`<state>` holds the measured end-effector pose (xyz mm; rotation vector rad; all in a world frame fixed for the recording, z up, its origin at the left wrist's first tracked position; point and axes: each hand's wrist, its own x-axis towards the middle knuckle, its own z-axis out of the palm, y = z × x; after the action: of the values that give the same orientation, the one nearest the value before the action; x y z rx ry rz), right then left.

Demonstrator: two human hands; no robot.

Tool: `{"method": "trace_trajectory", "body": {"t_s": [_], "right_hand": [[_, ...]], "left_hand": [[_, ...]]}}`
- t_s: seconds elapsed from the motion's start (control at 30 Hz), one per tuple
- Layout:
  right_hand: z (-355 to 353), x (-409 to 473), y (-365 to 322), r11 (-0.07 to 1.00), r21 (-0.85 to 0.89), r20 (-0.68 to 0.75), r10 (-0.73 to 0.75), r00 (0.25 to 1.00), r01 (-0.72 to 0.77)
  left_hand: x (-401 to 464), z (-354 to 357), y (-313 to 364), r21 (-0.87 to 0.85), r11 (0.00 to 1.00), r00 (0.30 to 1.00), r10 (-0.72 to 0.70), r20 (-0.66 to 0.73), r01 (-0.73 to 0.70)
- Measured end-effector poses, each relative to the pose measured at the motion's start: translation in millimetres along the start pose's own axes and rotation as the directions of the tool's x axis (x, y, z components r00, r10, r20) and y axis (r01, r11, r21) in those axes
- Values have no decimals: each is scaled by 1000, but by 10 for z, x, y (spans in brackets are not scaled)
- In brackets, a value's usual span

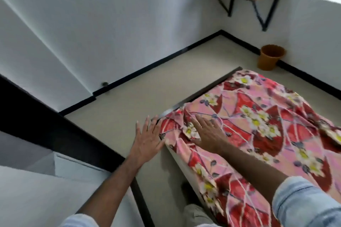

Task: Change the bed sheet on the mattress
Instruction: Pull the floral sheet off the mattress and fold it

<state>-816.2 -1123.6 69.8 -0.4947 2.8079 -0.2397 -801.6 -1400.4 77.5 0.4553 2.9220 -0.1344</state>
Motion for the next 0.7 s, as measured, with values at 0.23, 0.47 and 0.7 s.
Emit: {"method": "trace_trajectory", "body": {"t_s": [0.23,0.47,0.7], "right_hand": [[-315,1855,-179,998,7,11,-55,998,55],[-769,3613,-424,997,-16,15,-76,997,76],[-994,5325,-715,998,-59,8,-17,1000,18]], "left_hand": [[1190,-130,-1202,45,993,991,-110,75,107],[2279,-319,-2315,23,993,992,-116,41,115],[3652,-409,-3667,-15,997,997,-73,8,73]]}}
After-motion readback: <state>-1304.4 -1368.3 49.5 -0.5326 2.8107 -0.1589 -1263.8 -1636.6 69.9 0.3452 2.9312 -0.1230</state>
